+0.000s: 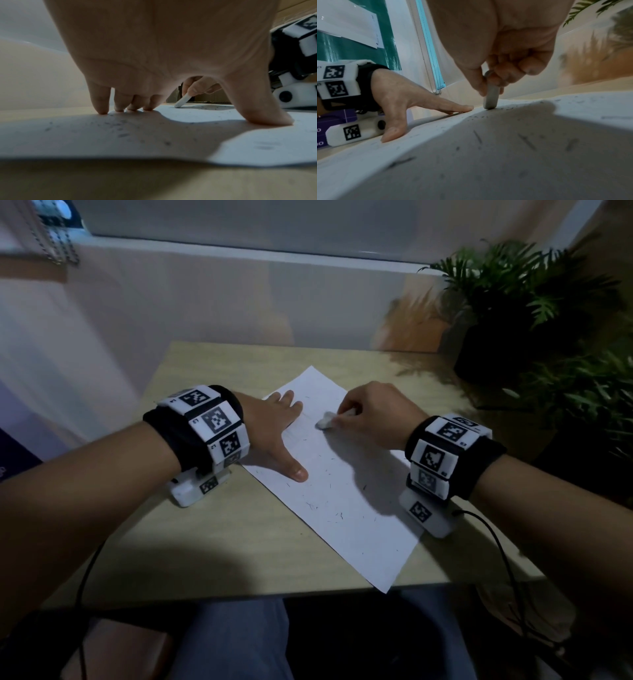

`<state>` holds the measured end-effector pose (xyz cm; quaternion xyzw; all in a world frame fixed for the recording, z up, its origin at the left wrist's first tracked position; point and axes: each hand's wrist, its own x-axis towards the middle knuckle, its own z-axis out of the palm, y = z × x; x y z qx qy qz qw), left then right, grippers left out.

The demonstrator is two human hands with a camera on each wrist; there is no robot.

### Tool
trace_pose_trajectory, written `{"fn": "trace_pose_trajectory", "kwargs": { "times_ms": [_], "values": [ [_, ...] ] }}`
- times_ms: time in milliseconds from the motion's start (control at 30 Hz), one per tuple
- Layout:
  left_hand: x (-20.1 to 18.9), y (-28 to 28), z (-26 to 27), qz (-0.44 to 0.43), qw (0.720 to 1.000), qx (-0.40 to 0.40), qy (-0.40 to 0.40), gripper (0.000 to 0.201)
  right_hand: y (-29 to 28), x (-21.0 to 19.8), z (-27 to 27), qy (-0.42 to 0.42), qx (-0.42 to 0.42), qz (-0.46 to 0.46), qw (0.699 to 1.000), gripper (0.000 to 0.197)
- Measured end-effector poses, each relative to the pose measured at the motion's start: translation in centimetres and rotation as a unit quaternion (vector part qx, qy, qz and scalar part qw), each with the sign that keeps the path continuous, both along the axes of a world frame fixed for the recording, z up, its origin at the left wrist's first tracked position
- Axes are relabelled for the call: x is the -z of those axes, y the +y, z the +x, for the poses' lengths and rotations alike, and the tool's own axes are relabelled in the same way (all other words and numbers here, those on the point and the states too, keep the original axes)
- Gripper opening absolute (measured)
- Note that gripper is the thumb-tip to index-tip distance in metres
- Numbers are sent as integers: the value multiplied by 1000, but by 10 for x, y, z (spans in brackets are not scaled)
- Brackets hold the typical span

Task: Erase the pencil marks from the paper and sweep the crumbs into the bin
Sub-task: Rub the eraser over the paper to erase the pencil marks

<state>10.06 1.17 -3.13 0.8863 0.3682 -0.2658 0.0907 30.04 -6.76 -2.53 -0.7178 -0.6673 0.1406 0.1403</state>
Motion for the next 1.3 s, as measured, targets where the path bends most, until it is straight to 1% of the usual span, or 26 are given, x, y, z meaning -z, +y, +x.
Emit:
{"fn": "trace_pose_trajectory", "kwargs": {
  "times_ms": [67,100,200,233,300,367,433,500,567,633,733,800,867,900,933,1000,1067,1100,1167,1200,1233,1300],
  "values": [
    [-1,0,0,-5,1000,-2,-3,150,5,0,6,-37,42,14,998,38],
    [-1,0,0,-10,1000,-2,-4,154,6,1,8,-53,45,16,997,37],
    [-1,3,1,-19,1000,6,-1,169,0,4,1,-39,-9,12,999,35],
    [-1,3,0,-18,1000,7,1,171,-3,5,-2,-28,-22,4,999,36],
    [-1,3,0,-16,1000,5,3,163,-2,6,-2,-19,-8,5,1000,37],
    [-2,1,1,-11,1000,6,0,152,0,6,1,-44,29,14,999,34],
    [-3,0,1,-10,1000,6,3,148,-3,7,-1,-65,20,21,997,29],
    [-4,0,2,-17,1000,3,5,150,-9,7,-7,-49,-33,17,998,28],
    [-4,1,1,-22,1000,0,5,152,-13,5,-9,-18,-55,1,998,29],
    [-4,2,0,-28,1000,-1,1,158,-7,4,0,-13,-21,-2,1000,32],
    [-2,4,-1,-30,1000,7,-2,172,3,4,15,-38,42,3,998,38],
    [-1,4,-1,-25,1000,7,-4,171,2,4,16,-30,20,-8,999,35],
    [-1,3,-1,-19,1000,7,-8,161,-3,3,11,-12,-26,-29,999,31],
    [-1,4,-1,-17,1000,5,-8,159,-4,3,9,0,-38,-37,999,30],
    [-1,3,-1,-16,1000,5,-8,160,-4,2,10,8,-39,-40,998,31],
    [1,4,-1,-11,1000,8,-7,165,1,2,15,0,-14,-38,999,38],
    [2,4,-1,-14,1000,5,-8,167,7,1,19,-24,25,-32,999,46],
    [2,4,-1,-17,1000,4,-10,167,10,1,18,-44,37,-27,998,48],
    [1,4,-1,-19,1000,4,-13,169,13,2,10,-87,38,-12,995,42],
    [1,4,-1,-19,1000,5,-14,170,15,3,6,-95,33,-4,995,37],
    [1,5,-1,-19,1000,5,-14,171,16,4,4,-89,28,-1,996,35],
    [3,5,-1,-18,1000,5,-15,170,20,3,8,-69,30,-17,997,36]
  ]
}}
